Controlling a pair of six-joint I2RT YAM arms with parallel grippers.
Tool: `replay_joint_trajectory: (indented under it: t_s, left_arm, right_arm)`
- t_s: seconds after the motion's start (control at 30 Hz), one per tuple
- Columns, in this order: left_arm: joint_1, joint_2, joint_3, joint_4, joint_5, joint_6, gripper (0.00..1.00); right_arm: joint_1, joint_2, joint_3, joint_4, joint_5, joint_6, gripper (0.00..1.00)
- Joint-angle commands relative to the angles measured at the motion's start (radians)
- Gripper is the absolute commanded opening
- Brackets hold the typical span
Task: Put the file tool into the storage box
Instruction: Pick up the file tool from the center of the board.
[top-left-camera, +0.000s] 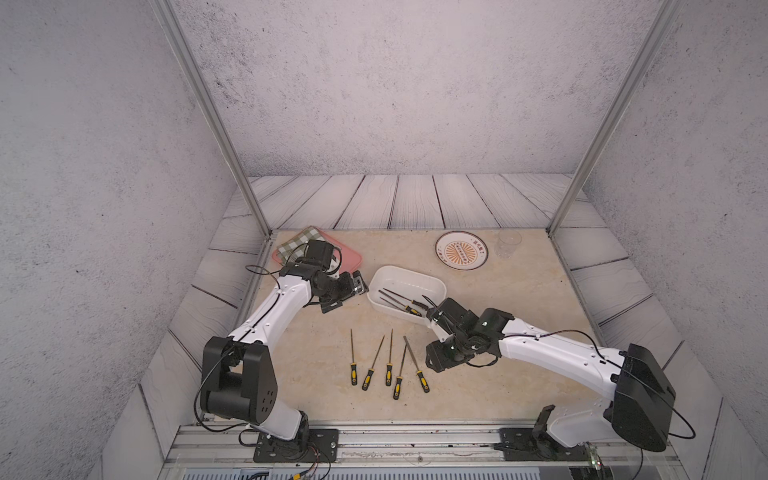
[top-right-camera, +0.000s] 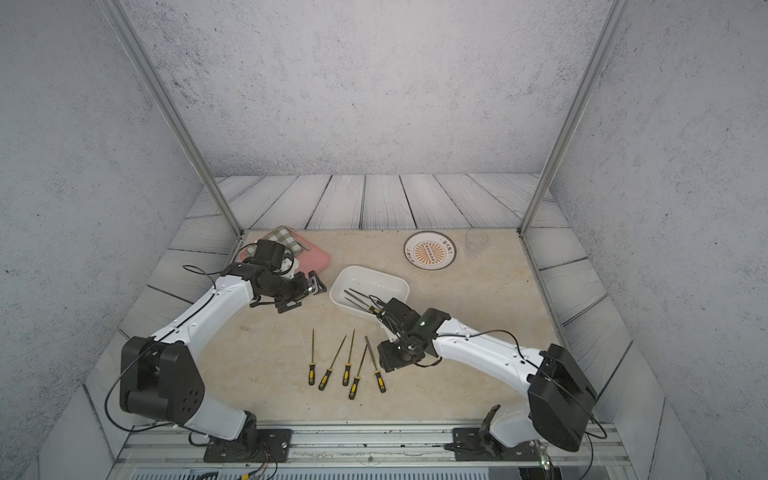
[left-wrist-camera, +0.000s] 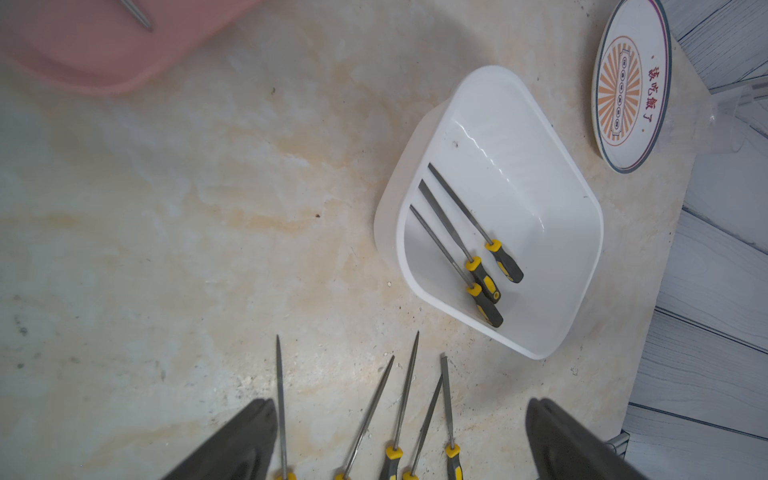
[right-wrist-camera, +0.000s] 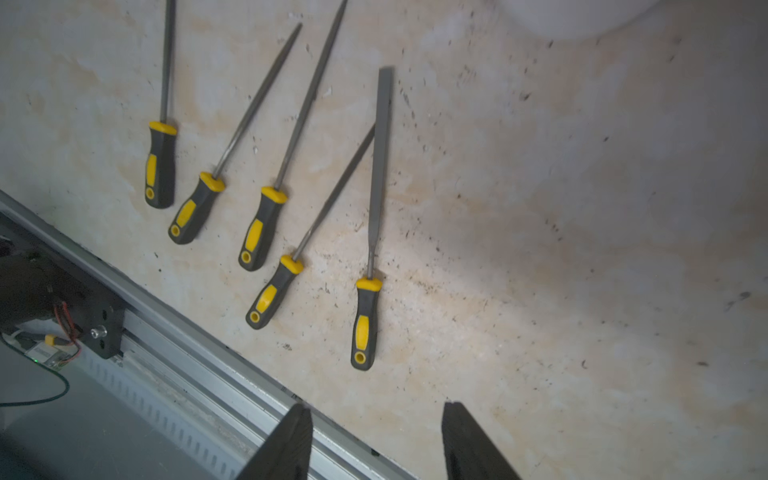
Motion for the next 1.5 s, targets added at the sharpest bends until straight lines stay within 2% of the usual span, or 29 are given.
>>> replay_joint_trajectory:
  t_s: [0.0, 0.17, 0.6, 0.83, 1.07, 1.47]
  left_arm:
    - [0.004, -0.051, -0.04, -0.009, 0.006, -0.016, 1.0]
    - [0.004, -0.094, -0.09, 0.003, 0.003, -0.026, 1.0]
    - [0.005, -0.073, -0.124, -0.001, -0.011, 0.009, 1.0]
    - [0.01, -0.061, -0.119, 0.006, -0.026, 0.018, 1.0]
    - [0.011, -0.05, -0.111, 0.01, -0.019, 0.016, 1.0]
    - [0.011, -0.052, -0.11, 0.007, -0.018, 0.02, 1.0]
  right_arm:
    - [0.006, -0.033, -0.04, 0.056, -0.028, 0.091, 0.56]
    - [0.024, -0.015, -0.064, 0.061, -0.04, 0.092, 0.55]
    - [0.073, -0.024, -0.136, 0.131, 0.023, 0.199, 0.54]
    - [0.118, 0.039, -0.1, 0.128, 0.052, 0.206, 0.54]
    - [0.152, 0.139, 0.007, 0.079, 0.071, 0.143, 0.54]
    - [0.154, 0.277, 0.096, 0.016, 0.087, 0.088, 0.53]
